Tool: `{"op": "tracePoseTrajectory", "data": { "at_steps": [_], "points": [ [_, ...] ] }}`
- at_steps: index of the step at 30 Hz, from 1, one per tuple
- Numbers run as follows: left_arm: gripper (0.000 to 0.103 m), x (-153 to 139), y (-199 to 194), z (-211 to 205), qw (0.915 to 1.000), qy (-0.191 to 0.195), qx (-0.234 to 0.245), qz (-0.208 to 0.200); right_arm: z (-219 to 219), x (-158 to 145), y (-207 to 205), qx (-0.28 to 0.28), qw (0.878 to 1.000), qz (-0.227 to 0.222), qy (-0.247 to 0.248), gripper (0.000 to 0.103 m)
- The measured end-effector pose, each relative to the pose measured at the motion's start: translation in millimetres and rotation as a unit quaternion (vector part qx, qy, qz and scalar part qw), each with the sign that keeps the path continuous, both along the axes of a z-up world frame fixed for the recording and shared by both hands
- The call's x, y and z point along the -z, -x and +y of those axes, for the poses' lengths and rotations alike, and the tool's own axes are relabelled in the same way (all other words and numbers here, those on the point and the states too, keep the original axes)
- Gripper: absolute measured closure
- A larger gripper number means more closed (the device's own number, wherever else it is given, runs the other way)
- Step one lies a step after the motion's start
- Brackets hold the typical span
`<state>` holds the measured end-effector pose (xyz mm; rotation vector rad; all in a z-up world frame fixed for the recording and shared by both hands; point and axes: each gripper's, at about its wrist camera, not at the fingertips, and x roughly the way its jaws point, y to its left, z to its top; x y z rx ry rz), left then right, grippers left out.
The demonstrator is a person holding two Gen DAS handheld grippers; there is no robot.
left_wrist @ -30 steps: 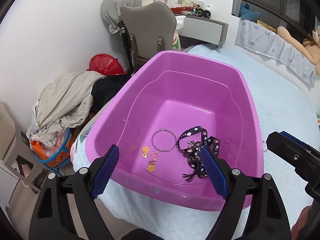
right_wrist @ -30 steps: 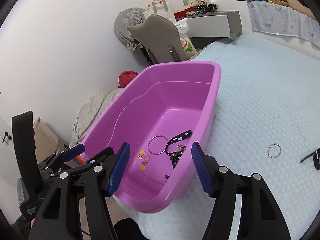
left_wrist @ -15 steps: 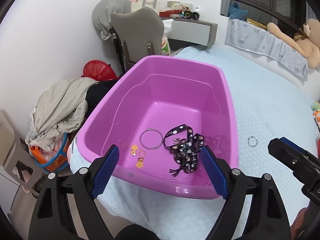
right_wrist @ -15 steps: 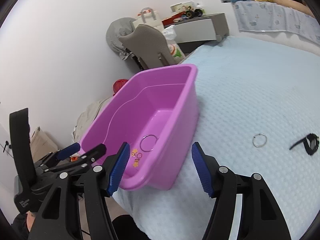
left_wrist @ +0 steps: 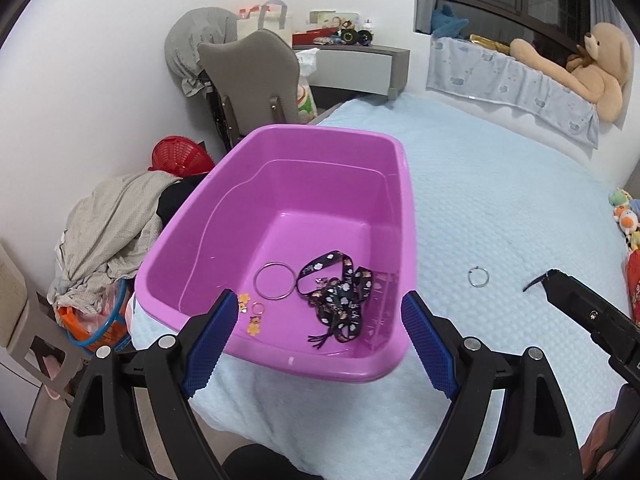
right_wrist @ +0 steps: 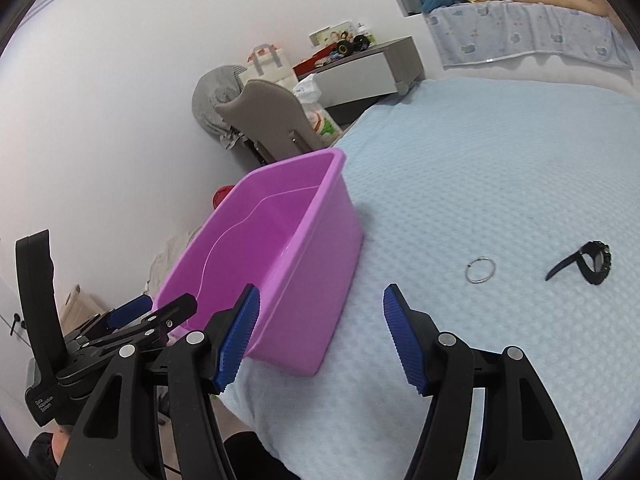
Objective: Organize jewelry
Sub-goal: 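Withdraw both open tools from the tub back over the bed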
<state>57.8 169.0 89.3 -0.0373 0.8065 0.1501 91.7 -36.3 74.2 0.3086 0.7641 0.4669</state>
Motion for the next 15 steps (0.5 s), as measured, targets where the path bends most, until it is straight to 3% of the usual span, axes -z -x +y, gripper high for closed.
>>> {"op": "tracePoseTrajectory", "data": {
  "at_steps": [15],
  "points": [
    [0.019, -3.0, 7.2, -60.2, 0.9990, -0.010, 0.045, 0.000, -69.4, 0.0, 21.6, 0.059, 0.998, -0.021, 0.025, 0.039]
  ]
}}
